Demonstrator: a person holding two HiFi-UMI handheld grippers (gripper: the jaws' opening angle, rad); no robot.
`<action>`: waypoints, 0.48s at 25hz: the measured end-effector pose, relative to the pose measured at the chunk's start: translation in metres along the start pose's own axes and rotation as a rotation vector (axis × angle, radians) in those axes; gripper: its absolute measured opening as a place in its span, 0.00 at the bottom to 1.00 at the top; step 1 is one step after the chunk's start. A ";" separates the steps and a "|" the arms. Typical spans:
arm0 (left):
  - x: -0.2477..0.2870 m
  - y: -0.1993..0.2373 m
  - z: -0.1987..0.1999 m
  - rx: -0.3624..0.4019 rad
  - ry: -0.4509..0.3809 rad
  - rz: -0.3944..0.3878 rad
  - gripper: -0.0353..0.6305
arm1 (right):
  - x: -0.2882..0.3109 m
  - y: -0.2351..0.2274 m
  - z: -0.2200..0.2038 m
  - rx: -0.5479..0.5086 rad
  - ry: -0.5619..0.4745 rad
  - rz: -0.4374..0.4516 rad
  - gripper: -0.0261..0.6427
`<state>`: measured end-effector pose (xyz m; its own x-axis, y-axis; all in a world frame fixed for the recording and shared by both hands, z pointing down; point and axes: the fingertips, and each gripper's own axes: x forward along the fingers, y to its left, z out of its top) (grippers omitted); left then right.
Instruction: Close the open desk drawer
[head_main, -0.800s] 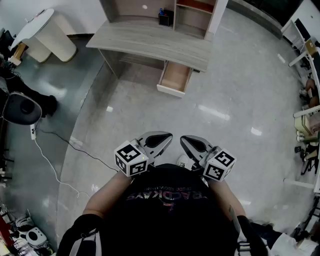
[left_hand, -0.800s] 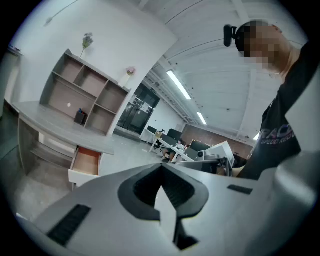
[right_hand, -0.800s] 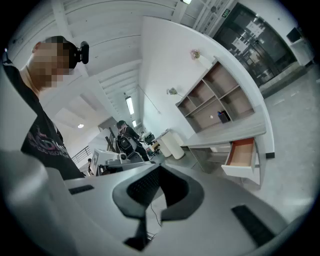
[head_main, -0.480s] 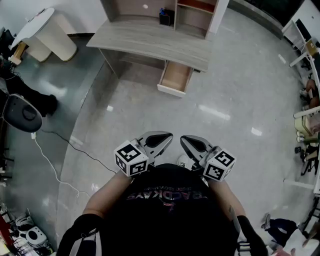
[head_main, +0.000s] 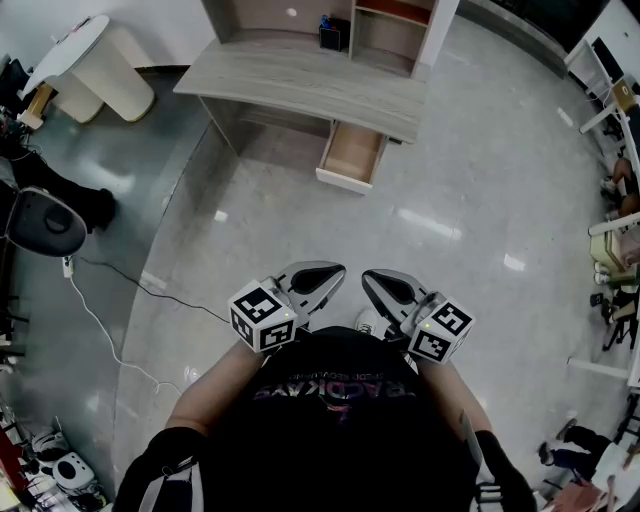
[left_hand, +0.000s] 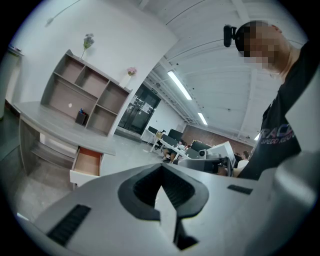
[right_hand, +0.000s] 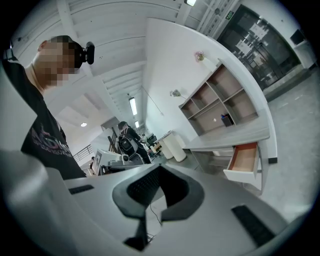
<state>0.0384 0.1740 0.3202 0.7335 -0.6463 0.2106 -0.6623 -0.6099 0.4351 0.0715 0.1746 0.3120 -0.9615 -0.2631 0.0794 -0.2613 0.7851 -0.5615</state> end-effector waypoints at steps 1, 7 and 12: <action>0.000 0.000 0.000 0.003 0.002 0.002 0.06 | 0.000 0.000 0.000 -0.010 0.001 -0.001 0.06; -0.003 0.001 -0.001 0.009 0.001 0.010 0.06 | 0.000 0.003 0.000 -0.045 0.004 -0.011 0.06; -0.007 0.003 0.001 0.011 -0.008 0.023 0.06 | 0.000 0.000 0.000 -0.049 0.008 -0.033 0.06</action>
<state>0.0312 0.1767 0.3192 0.7166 -0.6641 0.2131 -0.6808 -0.5998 0.4203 0.0718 0.1749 0.3116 -0.9527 -0.2855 0.1039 -0.2969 0.8026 -0.5174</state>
